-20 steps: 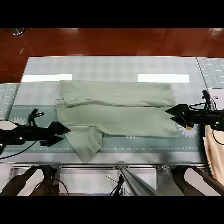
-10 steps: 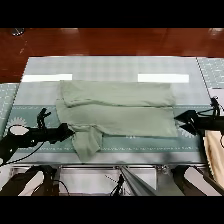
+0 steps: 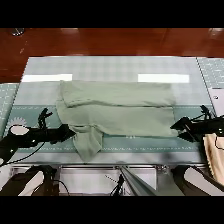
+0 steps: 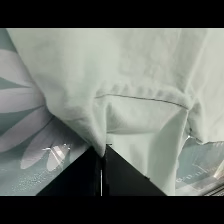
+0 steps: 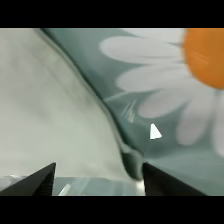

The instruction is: Fold the shirts.

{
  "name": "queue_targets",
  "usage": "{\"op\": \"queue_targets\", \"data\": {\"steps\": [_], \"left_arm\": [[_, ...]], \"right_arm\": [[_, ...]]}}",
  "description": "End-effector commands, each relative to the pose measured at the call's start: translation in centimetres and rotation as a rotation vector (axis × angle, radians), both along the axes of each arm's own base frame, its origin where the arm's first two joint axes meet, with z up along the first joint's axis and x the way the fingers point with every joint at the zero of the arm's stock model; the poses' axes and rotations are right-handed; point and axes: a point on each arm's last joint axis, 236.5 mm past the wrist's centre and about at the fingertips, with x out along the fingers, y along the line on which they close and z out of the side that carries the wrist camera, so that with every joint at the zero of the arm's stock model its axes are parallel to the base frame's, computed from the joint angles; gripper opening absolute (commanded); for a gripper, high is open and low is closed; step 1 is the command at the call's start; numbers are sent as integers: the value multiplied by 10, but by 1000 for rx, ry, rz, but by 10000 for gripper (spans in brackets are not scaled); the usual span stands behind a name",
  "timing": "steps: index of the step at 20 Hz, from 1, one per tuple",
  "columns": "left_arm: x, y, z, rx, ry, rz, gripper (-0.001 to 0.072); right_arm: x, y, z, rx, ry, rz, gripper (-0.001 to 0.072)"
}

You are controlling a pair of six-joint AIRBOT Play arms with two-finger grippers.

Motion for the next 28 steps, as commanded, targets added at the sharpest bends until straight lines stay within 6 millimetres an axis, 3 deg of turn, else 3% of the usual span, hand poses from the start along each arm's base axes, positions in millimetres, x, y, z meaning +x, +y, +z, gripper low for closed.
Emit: {"op": "queue_targets", "data": {"steps": [1, 2, 3, 4, 7, 10, 13, 19, 25, 28], "left_arm": [[-1, -1, 1, -5, 1, -5, 26], [1, -1, 4, -9, -3, -11, 26], [5, -1, 10, -17, -13, -19, 27], [11, 1, 19, -24, -37, -36, 26], [43, 22, 54, -32, -117, -4, 26], [87, 61, 73, 38, -162, 127, 26], [124, 52, 80, 23, -155, 80, 26], [227, 31, 94, -31, -126, 33, 25], [289, 34, 90, -78, -87, 15, 25], [305, 36, 76, -83, -75, 23, 25]], "right_arm": [[17, 20, -9, 31, -31, 27, 596], [19, 22, -9, 31, -35, 47, 442], [23, 22, -5, 31, -49, 67, 150], [29, 20, 2, 27, -75, 93, 27], [63, 0, 31, -33, -169, 128, 26], [104, -16, 56, -67, -249, 122, 26], [149, -5, 69, -26, -320, 147, 26], [218, 2, 63, -31, -341, 161, 26], [254, -5, 52, -6, -350, 128, 26], [262, -6, 39, 11, -341, 109, 26]]}}
